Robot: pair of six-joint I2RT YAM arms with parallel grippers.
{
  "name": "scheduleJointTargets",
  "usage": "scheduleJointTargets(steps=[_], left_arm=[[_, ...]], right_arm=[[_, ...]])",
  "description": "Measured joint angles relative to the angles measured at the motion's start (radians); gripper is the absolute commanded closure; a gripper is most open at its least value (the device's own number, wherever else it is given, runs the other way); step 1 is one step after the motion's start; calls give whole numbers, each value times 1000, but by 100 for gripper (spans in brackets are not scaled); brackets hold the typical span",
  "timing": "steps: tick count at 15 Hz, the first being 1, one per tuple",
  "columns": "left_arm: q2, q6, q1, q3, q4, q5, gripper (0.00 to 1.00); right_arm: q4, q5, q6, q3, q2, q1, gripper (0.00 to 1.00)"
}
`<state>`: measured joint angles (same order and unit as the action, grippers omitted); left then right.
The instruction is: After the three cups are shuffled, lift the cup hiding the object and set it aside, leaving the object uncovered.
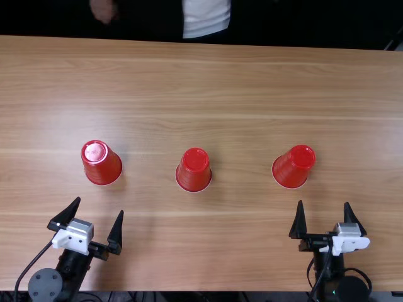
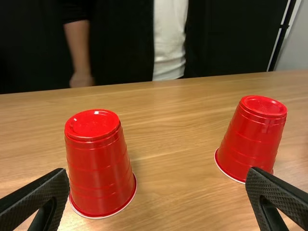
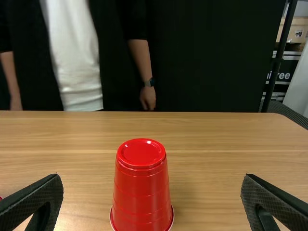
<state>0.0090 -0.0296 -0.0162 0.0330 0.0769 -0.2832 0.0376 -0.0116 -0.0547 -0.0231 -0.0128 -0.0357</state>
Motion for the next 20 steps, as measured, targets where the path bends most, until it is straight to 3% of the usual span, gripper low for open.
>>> scheduleJointTargets(steps=[9,12,16,20], left_arm=[[0,-1,0,0,-2,10,0],[0,-2,0,18,44,53,0],[160,-2,0,304,223,96,0],[410,-2,0,614,445,202,0]], right_arm=[[0,0,0,0,0,0,0],[1,0,0,-5,0,-2,0],[-20,1,-1,-186,-2,-13,0],[-185,1,-1,-463,-224,-13,0]])
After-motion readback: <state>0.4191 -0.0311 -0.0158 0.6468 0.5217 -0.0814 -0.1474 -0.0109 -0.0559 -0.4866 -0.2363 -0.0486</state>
